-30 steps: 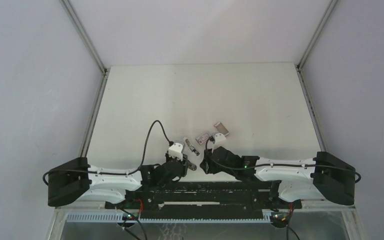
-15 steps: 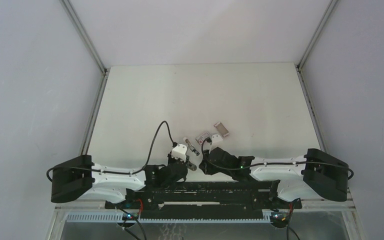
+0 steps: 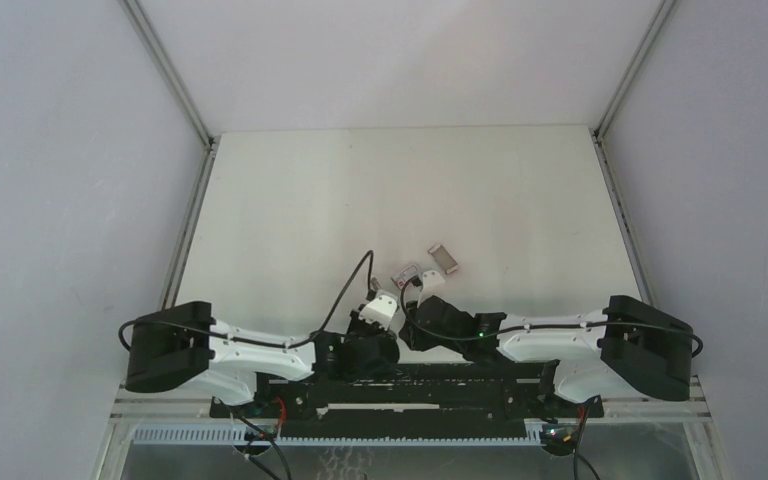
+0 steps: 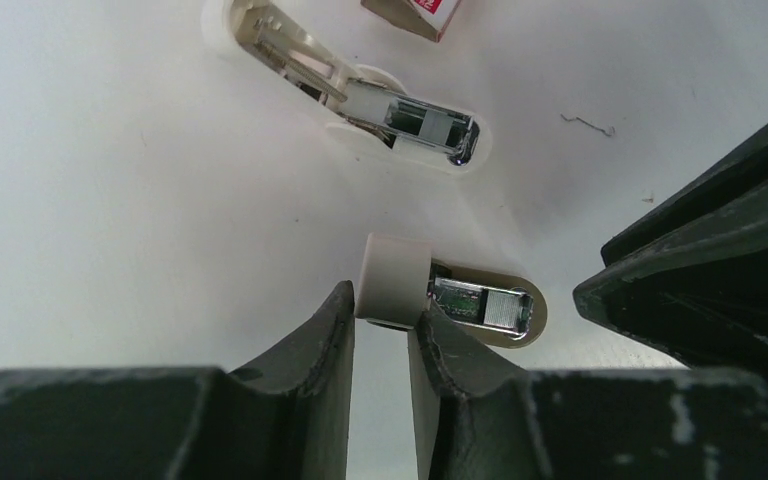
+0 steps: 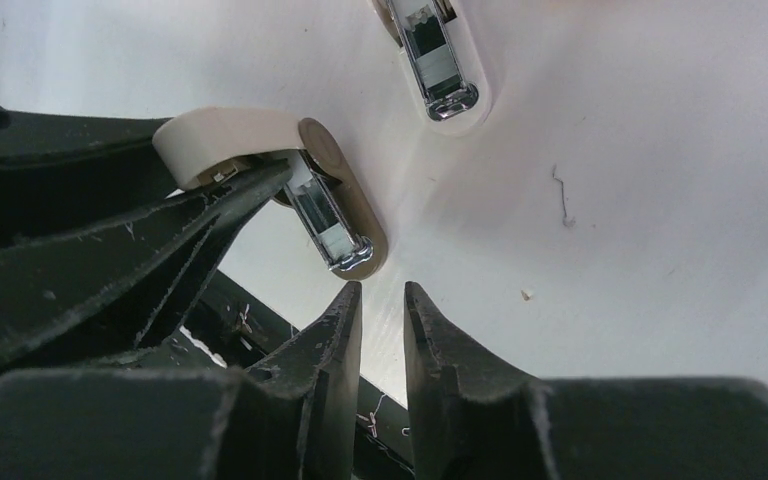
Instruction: Load the staples into the stapler
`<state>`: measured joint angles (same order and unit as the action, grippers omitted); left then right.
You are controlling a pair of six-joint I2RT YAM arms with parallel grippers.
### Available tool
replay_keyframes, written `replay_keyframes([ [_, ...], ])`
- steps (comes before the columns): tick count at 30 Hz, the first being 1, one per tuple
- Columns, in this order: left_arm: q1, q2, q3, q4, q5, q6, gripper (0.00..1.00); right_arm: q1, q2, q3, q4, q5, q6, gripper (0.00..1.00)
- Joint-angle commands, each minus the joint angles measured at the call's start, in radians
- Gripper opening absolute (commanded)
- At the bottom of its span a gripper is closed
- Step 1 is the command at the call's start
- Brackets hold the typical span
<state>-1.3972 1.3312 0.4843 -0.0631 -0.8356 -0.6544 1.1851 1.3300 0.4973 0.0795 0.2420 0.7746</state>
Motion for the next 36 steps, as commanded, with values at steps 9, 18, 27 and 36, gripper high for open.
replay_keyframes([
  [9, -0.091, 0.199, 0.206, -0.186, -0.128, 0.016, 0.24, 0.0, -0.055, -0.046, 0.038, 0.044, 0.029, 0.2],
  [18, -0.103, 0.225, 0.237, -0.187, -0.092, 0.049, 0.36, -0.038, -0.125, -0.081, -0.008, 0.066, 0.036, 0.22],
  [27, -0.103, 0.183, 0.215, -0.089, 0.027, 0.135, 0.56, -0.083, -0.224, -0.123, -0.049, 0.076, 0.028, 0.24],
  [36, -0.103, 0.074, 0.184, -0.059, 0.099, 0.164, 0.67, -0.129, -0.296, -0.14, -0.08, 0.051, -0.009, 0.27],
])
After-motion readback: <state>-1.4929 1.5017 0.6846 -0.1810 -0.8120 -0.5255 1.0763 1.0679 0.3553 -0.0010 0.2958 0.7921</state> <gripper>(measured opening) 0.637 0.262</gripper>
